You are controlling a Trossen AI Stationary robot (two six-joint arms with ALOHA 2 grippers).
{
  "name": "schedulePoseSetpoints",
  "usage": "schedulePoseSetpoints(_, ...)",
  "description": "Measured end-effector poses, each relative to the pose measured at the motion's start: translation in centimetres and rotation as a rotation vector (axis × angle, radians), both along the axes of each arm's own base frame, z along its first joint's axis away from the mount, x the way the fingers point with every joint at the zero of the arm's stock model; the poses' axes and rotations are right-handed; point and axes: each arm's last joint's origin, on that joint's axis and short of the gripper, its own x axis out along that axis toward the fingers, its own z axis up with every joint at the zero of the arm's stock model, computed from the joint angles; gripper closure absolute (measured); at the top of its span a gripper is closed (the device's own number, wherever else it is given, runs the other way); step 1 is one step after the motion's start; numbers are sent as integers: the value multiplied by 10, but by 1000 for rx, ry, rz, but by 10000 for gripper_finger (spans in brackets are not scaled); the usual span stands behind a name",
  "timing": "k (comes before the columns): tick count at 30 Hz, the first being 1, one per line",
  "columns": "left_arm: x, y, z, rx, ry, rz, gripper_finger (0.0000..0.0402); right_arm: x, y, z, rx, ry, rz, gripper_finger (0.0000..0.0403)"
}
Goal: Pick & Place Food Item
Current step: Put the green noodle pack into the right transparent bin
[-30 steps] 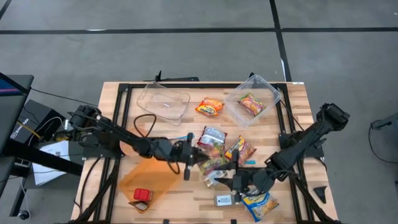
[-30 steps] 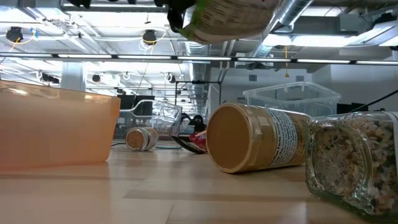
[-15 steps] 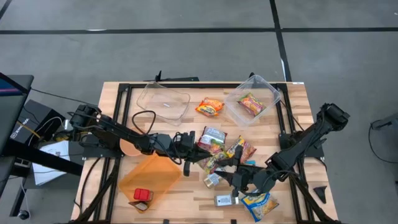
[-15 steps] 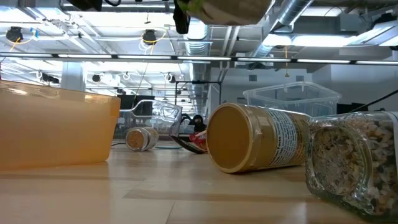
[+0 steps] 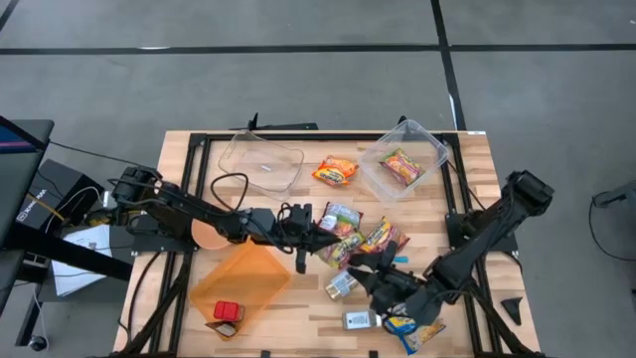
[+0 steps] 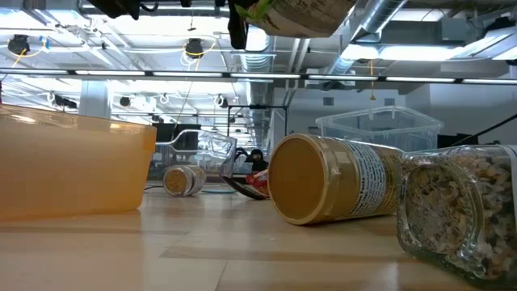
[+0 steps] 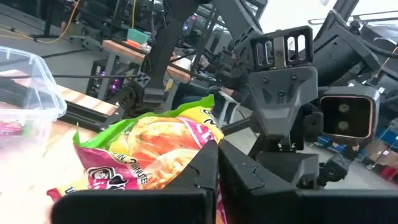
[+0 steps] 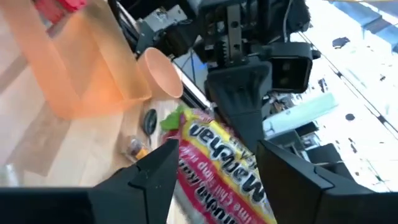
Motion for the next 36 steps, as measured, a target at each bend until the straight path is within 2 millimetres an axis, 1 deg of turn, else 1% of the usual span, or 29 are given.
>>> schedulePoseSetpoints(3,0,0,1,-4,-13,-9,401,10,2,-1,-43,28,-17,190)
schedulePoseSetpoints(7,0,-1,2,-3,-15,-28,401,22,8,0,-123,45,-91,190)
schedulePoseSetpoints(14,0,-1,1,25,-13,-26,401,37,23,-15,-265,71,-240,190)
schedulePoseSetpoints(16,0,0,1,42,-10,-23,401,39,27,-19,-318,87,-264,190)
schedulePoseSetpoints(18,1,3,0,59,-1,-14,401,40,32,-19,-330,78,-281,191)
schedulePoseSetpoints(23,4,15,-2,63,23,18,401,36,46,-5,-274,24,-270,191)
schedulePoseSetpoints(27,5,23,-3,66,34,46,401,31,54,1,-242,-2,-250,191)
schedulePoseSetpoints(32,-1,26,6,71,49,41,401,30,53,-2,-244,3,-249,191)
schedulePoseSetpoints(36,-11,22,20,69,27,8,401,33,47,-4,-255,17,-262,191)
